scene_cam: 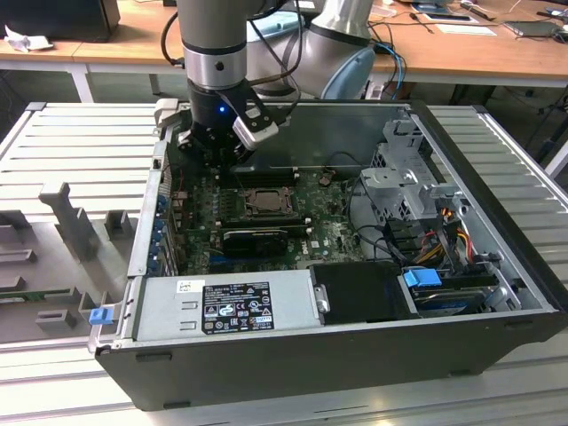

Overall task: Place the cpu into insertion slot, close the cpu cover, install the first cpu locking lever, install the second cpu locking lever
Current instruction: 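Install the first cpu locking lever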

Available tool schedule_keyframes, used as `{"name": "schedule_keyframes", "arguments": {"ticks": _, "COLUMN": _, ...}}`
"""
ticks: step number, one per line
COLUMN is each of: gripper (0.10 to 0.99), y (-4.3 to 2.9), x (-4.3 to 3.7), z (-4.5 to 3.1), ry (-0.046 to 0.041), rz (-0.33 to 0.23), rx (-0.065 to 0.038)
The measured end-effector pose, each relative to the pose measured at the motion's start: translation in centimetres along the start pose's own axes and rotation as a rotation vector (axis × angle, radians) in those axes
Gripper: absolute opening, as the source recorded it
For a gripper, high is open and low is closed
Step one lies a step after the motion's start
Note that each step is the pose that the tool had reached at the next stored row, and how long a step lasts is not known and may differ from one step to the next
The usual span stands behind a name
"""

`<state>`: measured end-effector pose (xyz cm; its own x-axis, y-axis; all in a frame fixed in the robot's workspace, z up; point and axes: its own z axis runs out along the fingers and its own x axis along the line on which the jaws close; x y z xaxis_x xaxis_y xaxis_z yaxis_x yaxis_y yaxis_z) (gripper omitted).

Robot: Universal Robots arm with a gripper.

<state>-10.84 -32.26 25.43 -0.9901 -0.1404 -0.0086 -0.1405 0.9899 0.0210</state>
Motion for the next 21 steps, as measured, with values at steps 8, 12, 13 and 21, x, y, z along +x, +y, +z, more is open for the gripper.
{"name": "schedule_keyframes", "arguments": {"ticks": 8, "gripper": 0.106, "y": 0.99, "x": 0.43, "z": 0.49, "ry": -0.0009, "rz": 0.004, "rx": -0.004}}
{"name": "schedule_keyframes", "arguments": {"ticks": 12, "gripper": 0.106, "y": 2.08, "x": 0.28, "z": 0.51, "ry": -0.0008, "rz": 0.004, "rx": -0.004}}
{"name": "schedule_keyframes", "arguments": {"ticks": 13, "gripper": 0.106, "y": 2.37, "x": 0.24, "z": 0.42, "ry": -0.0011, "rz": 0.004, "rx": -0.004}}
{"name": "schedule_keyframes", "arguments": {"ticks": 21, "gripper": 0.106, "y": 3.21, "x": 0.09, "z": -0.04, "ry": -0.0021, "rz": 0.005, "rx": -0.004}}
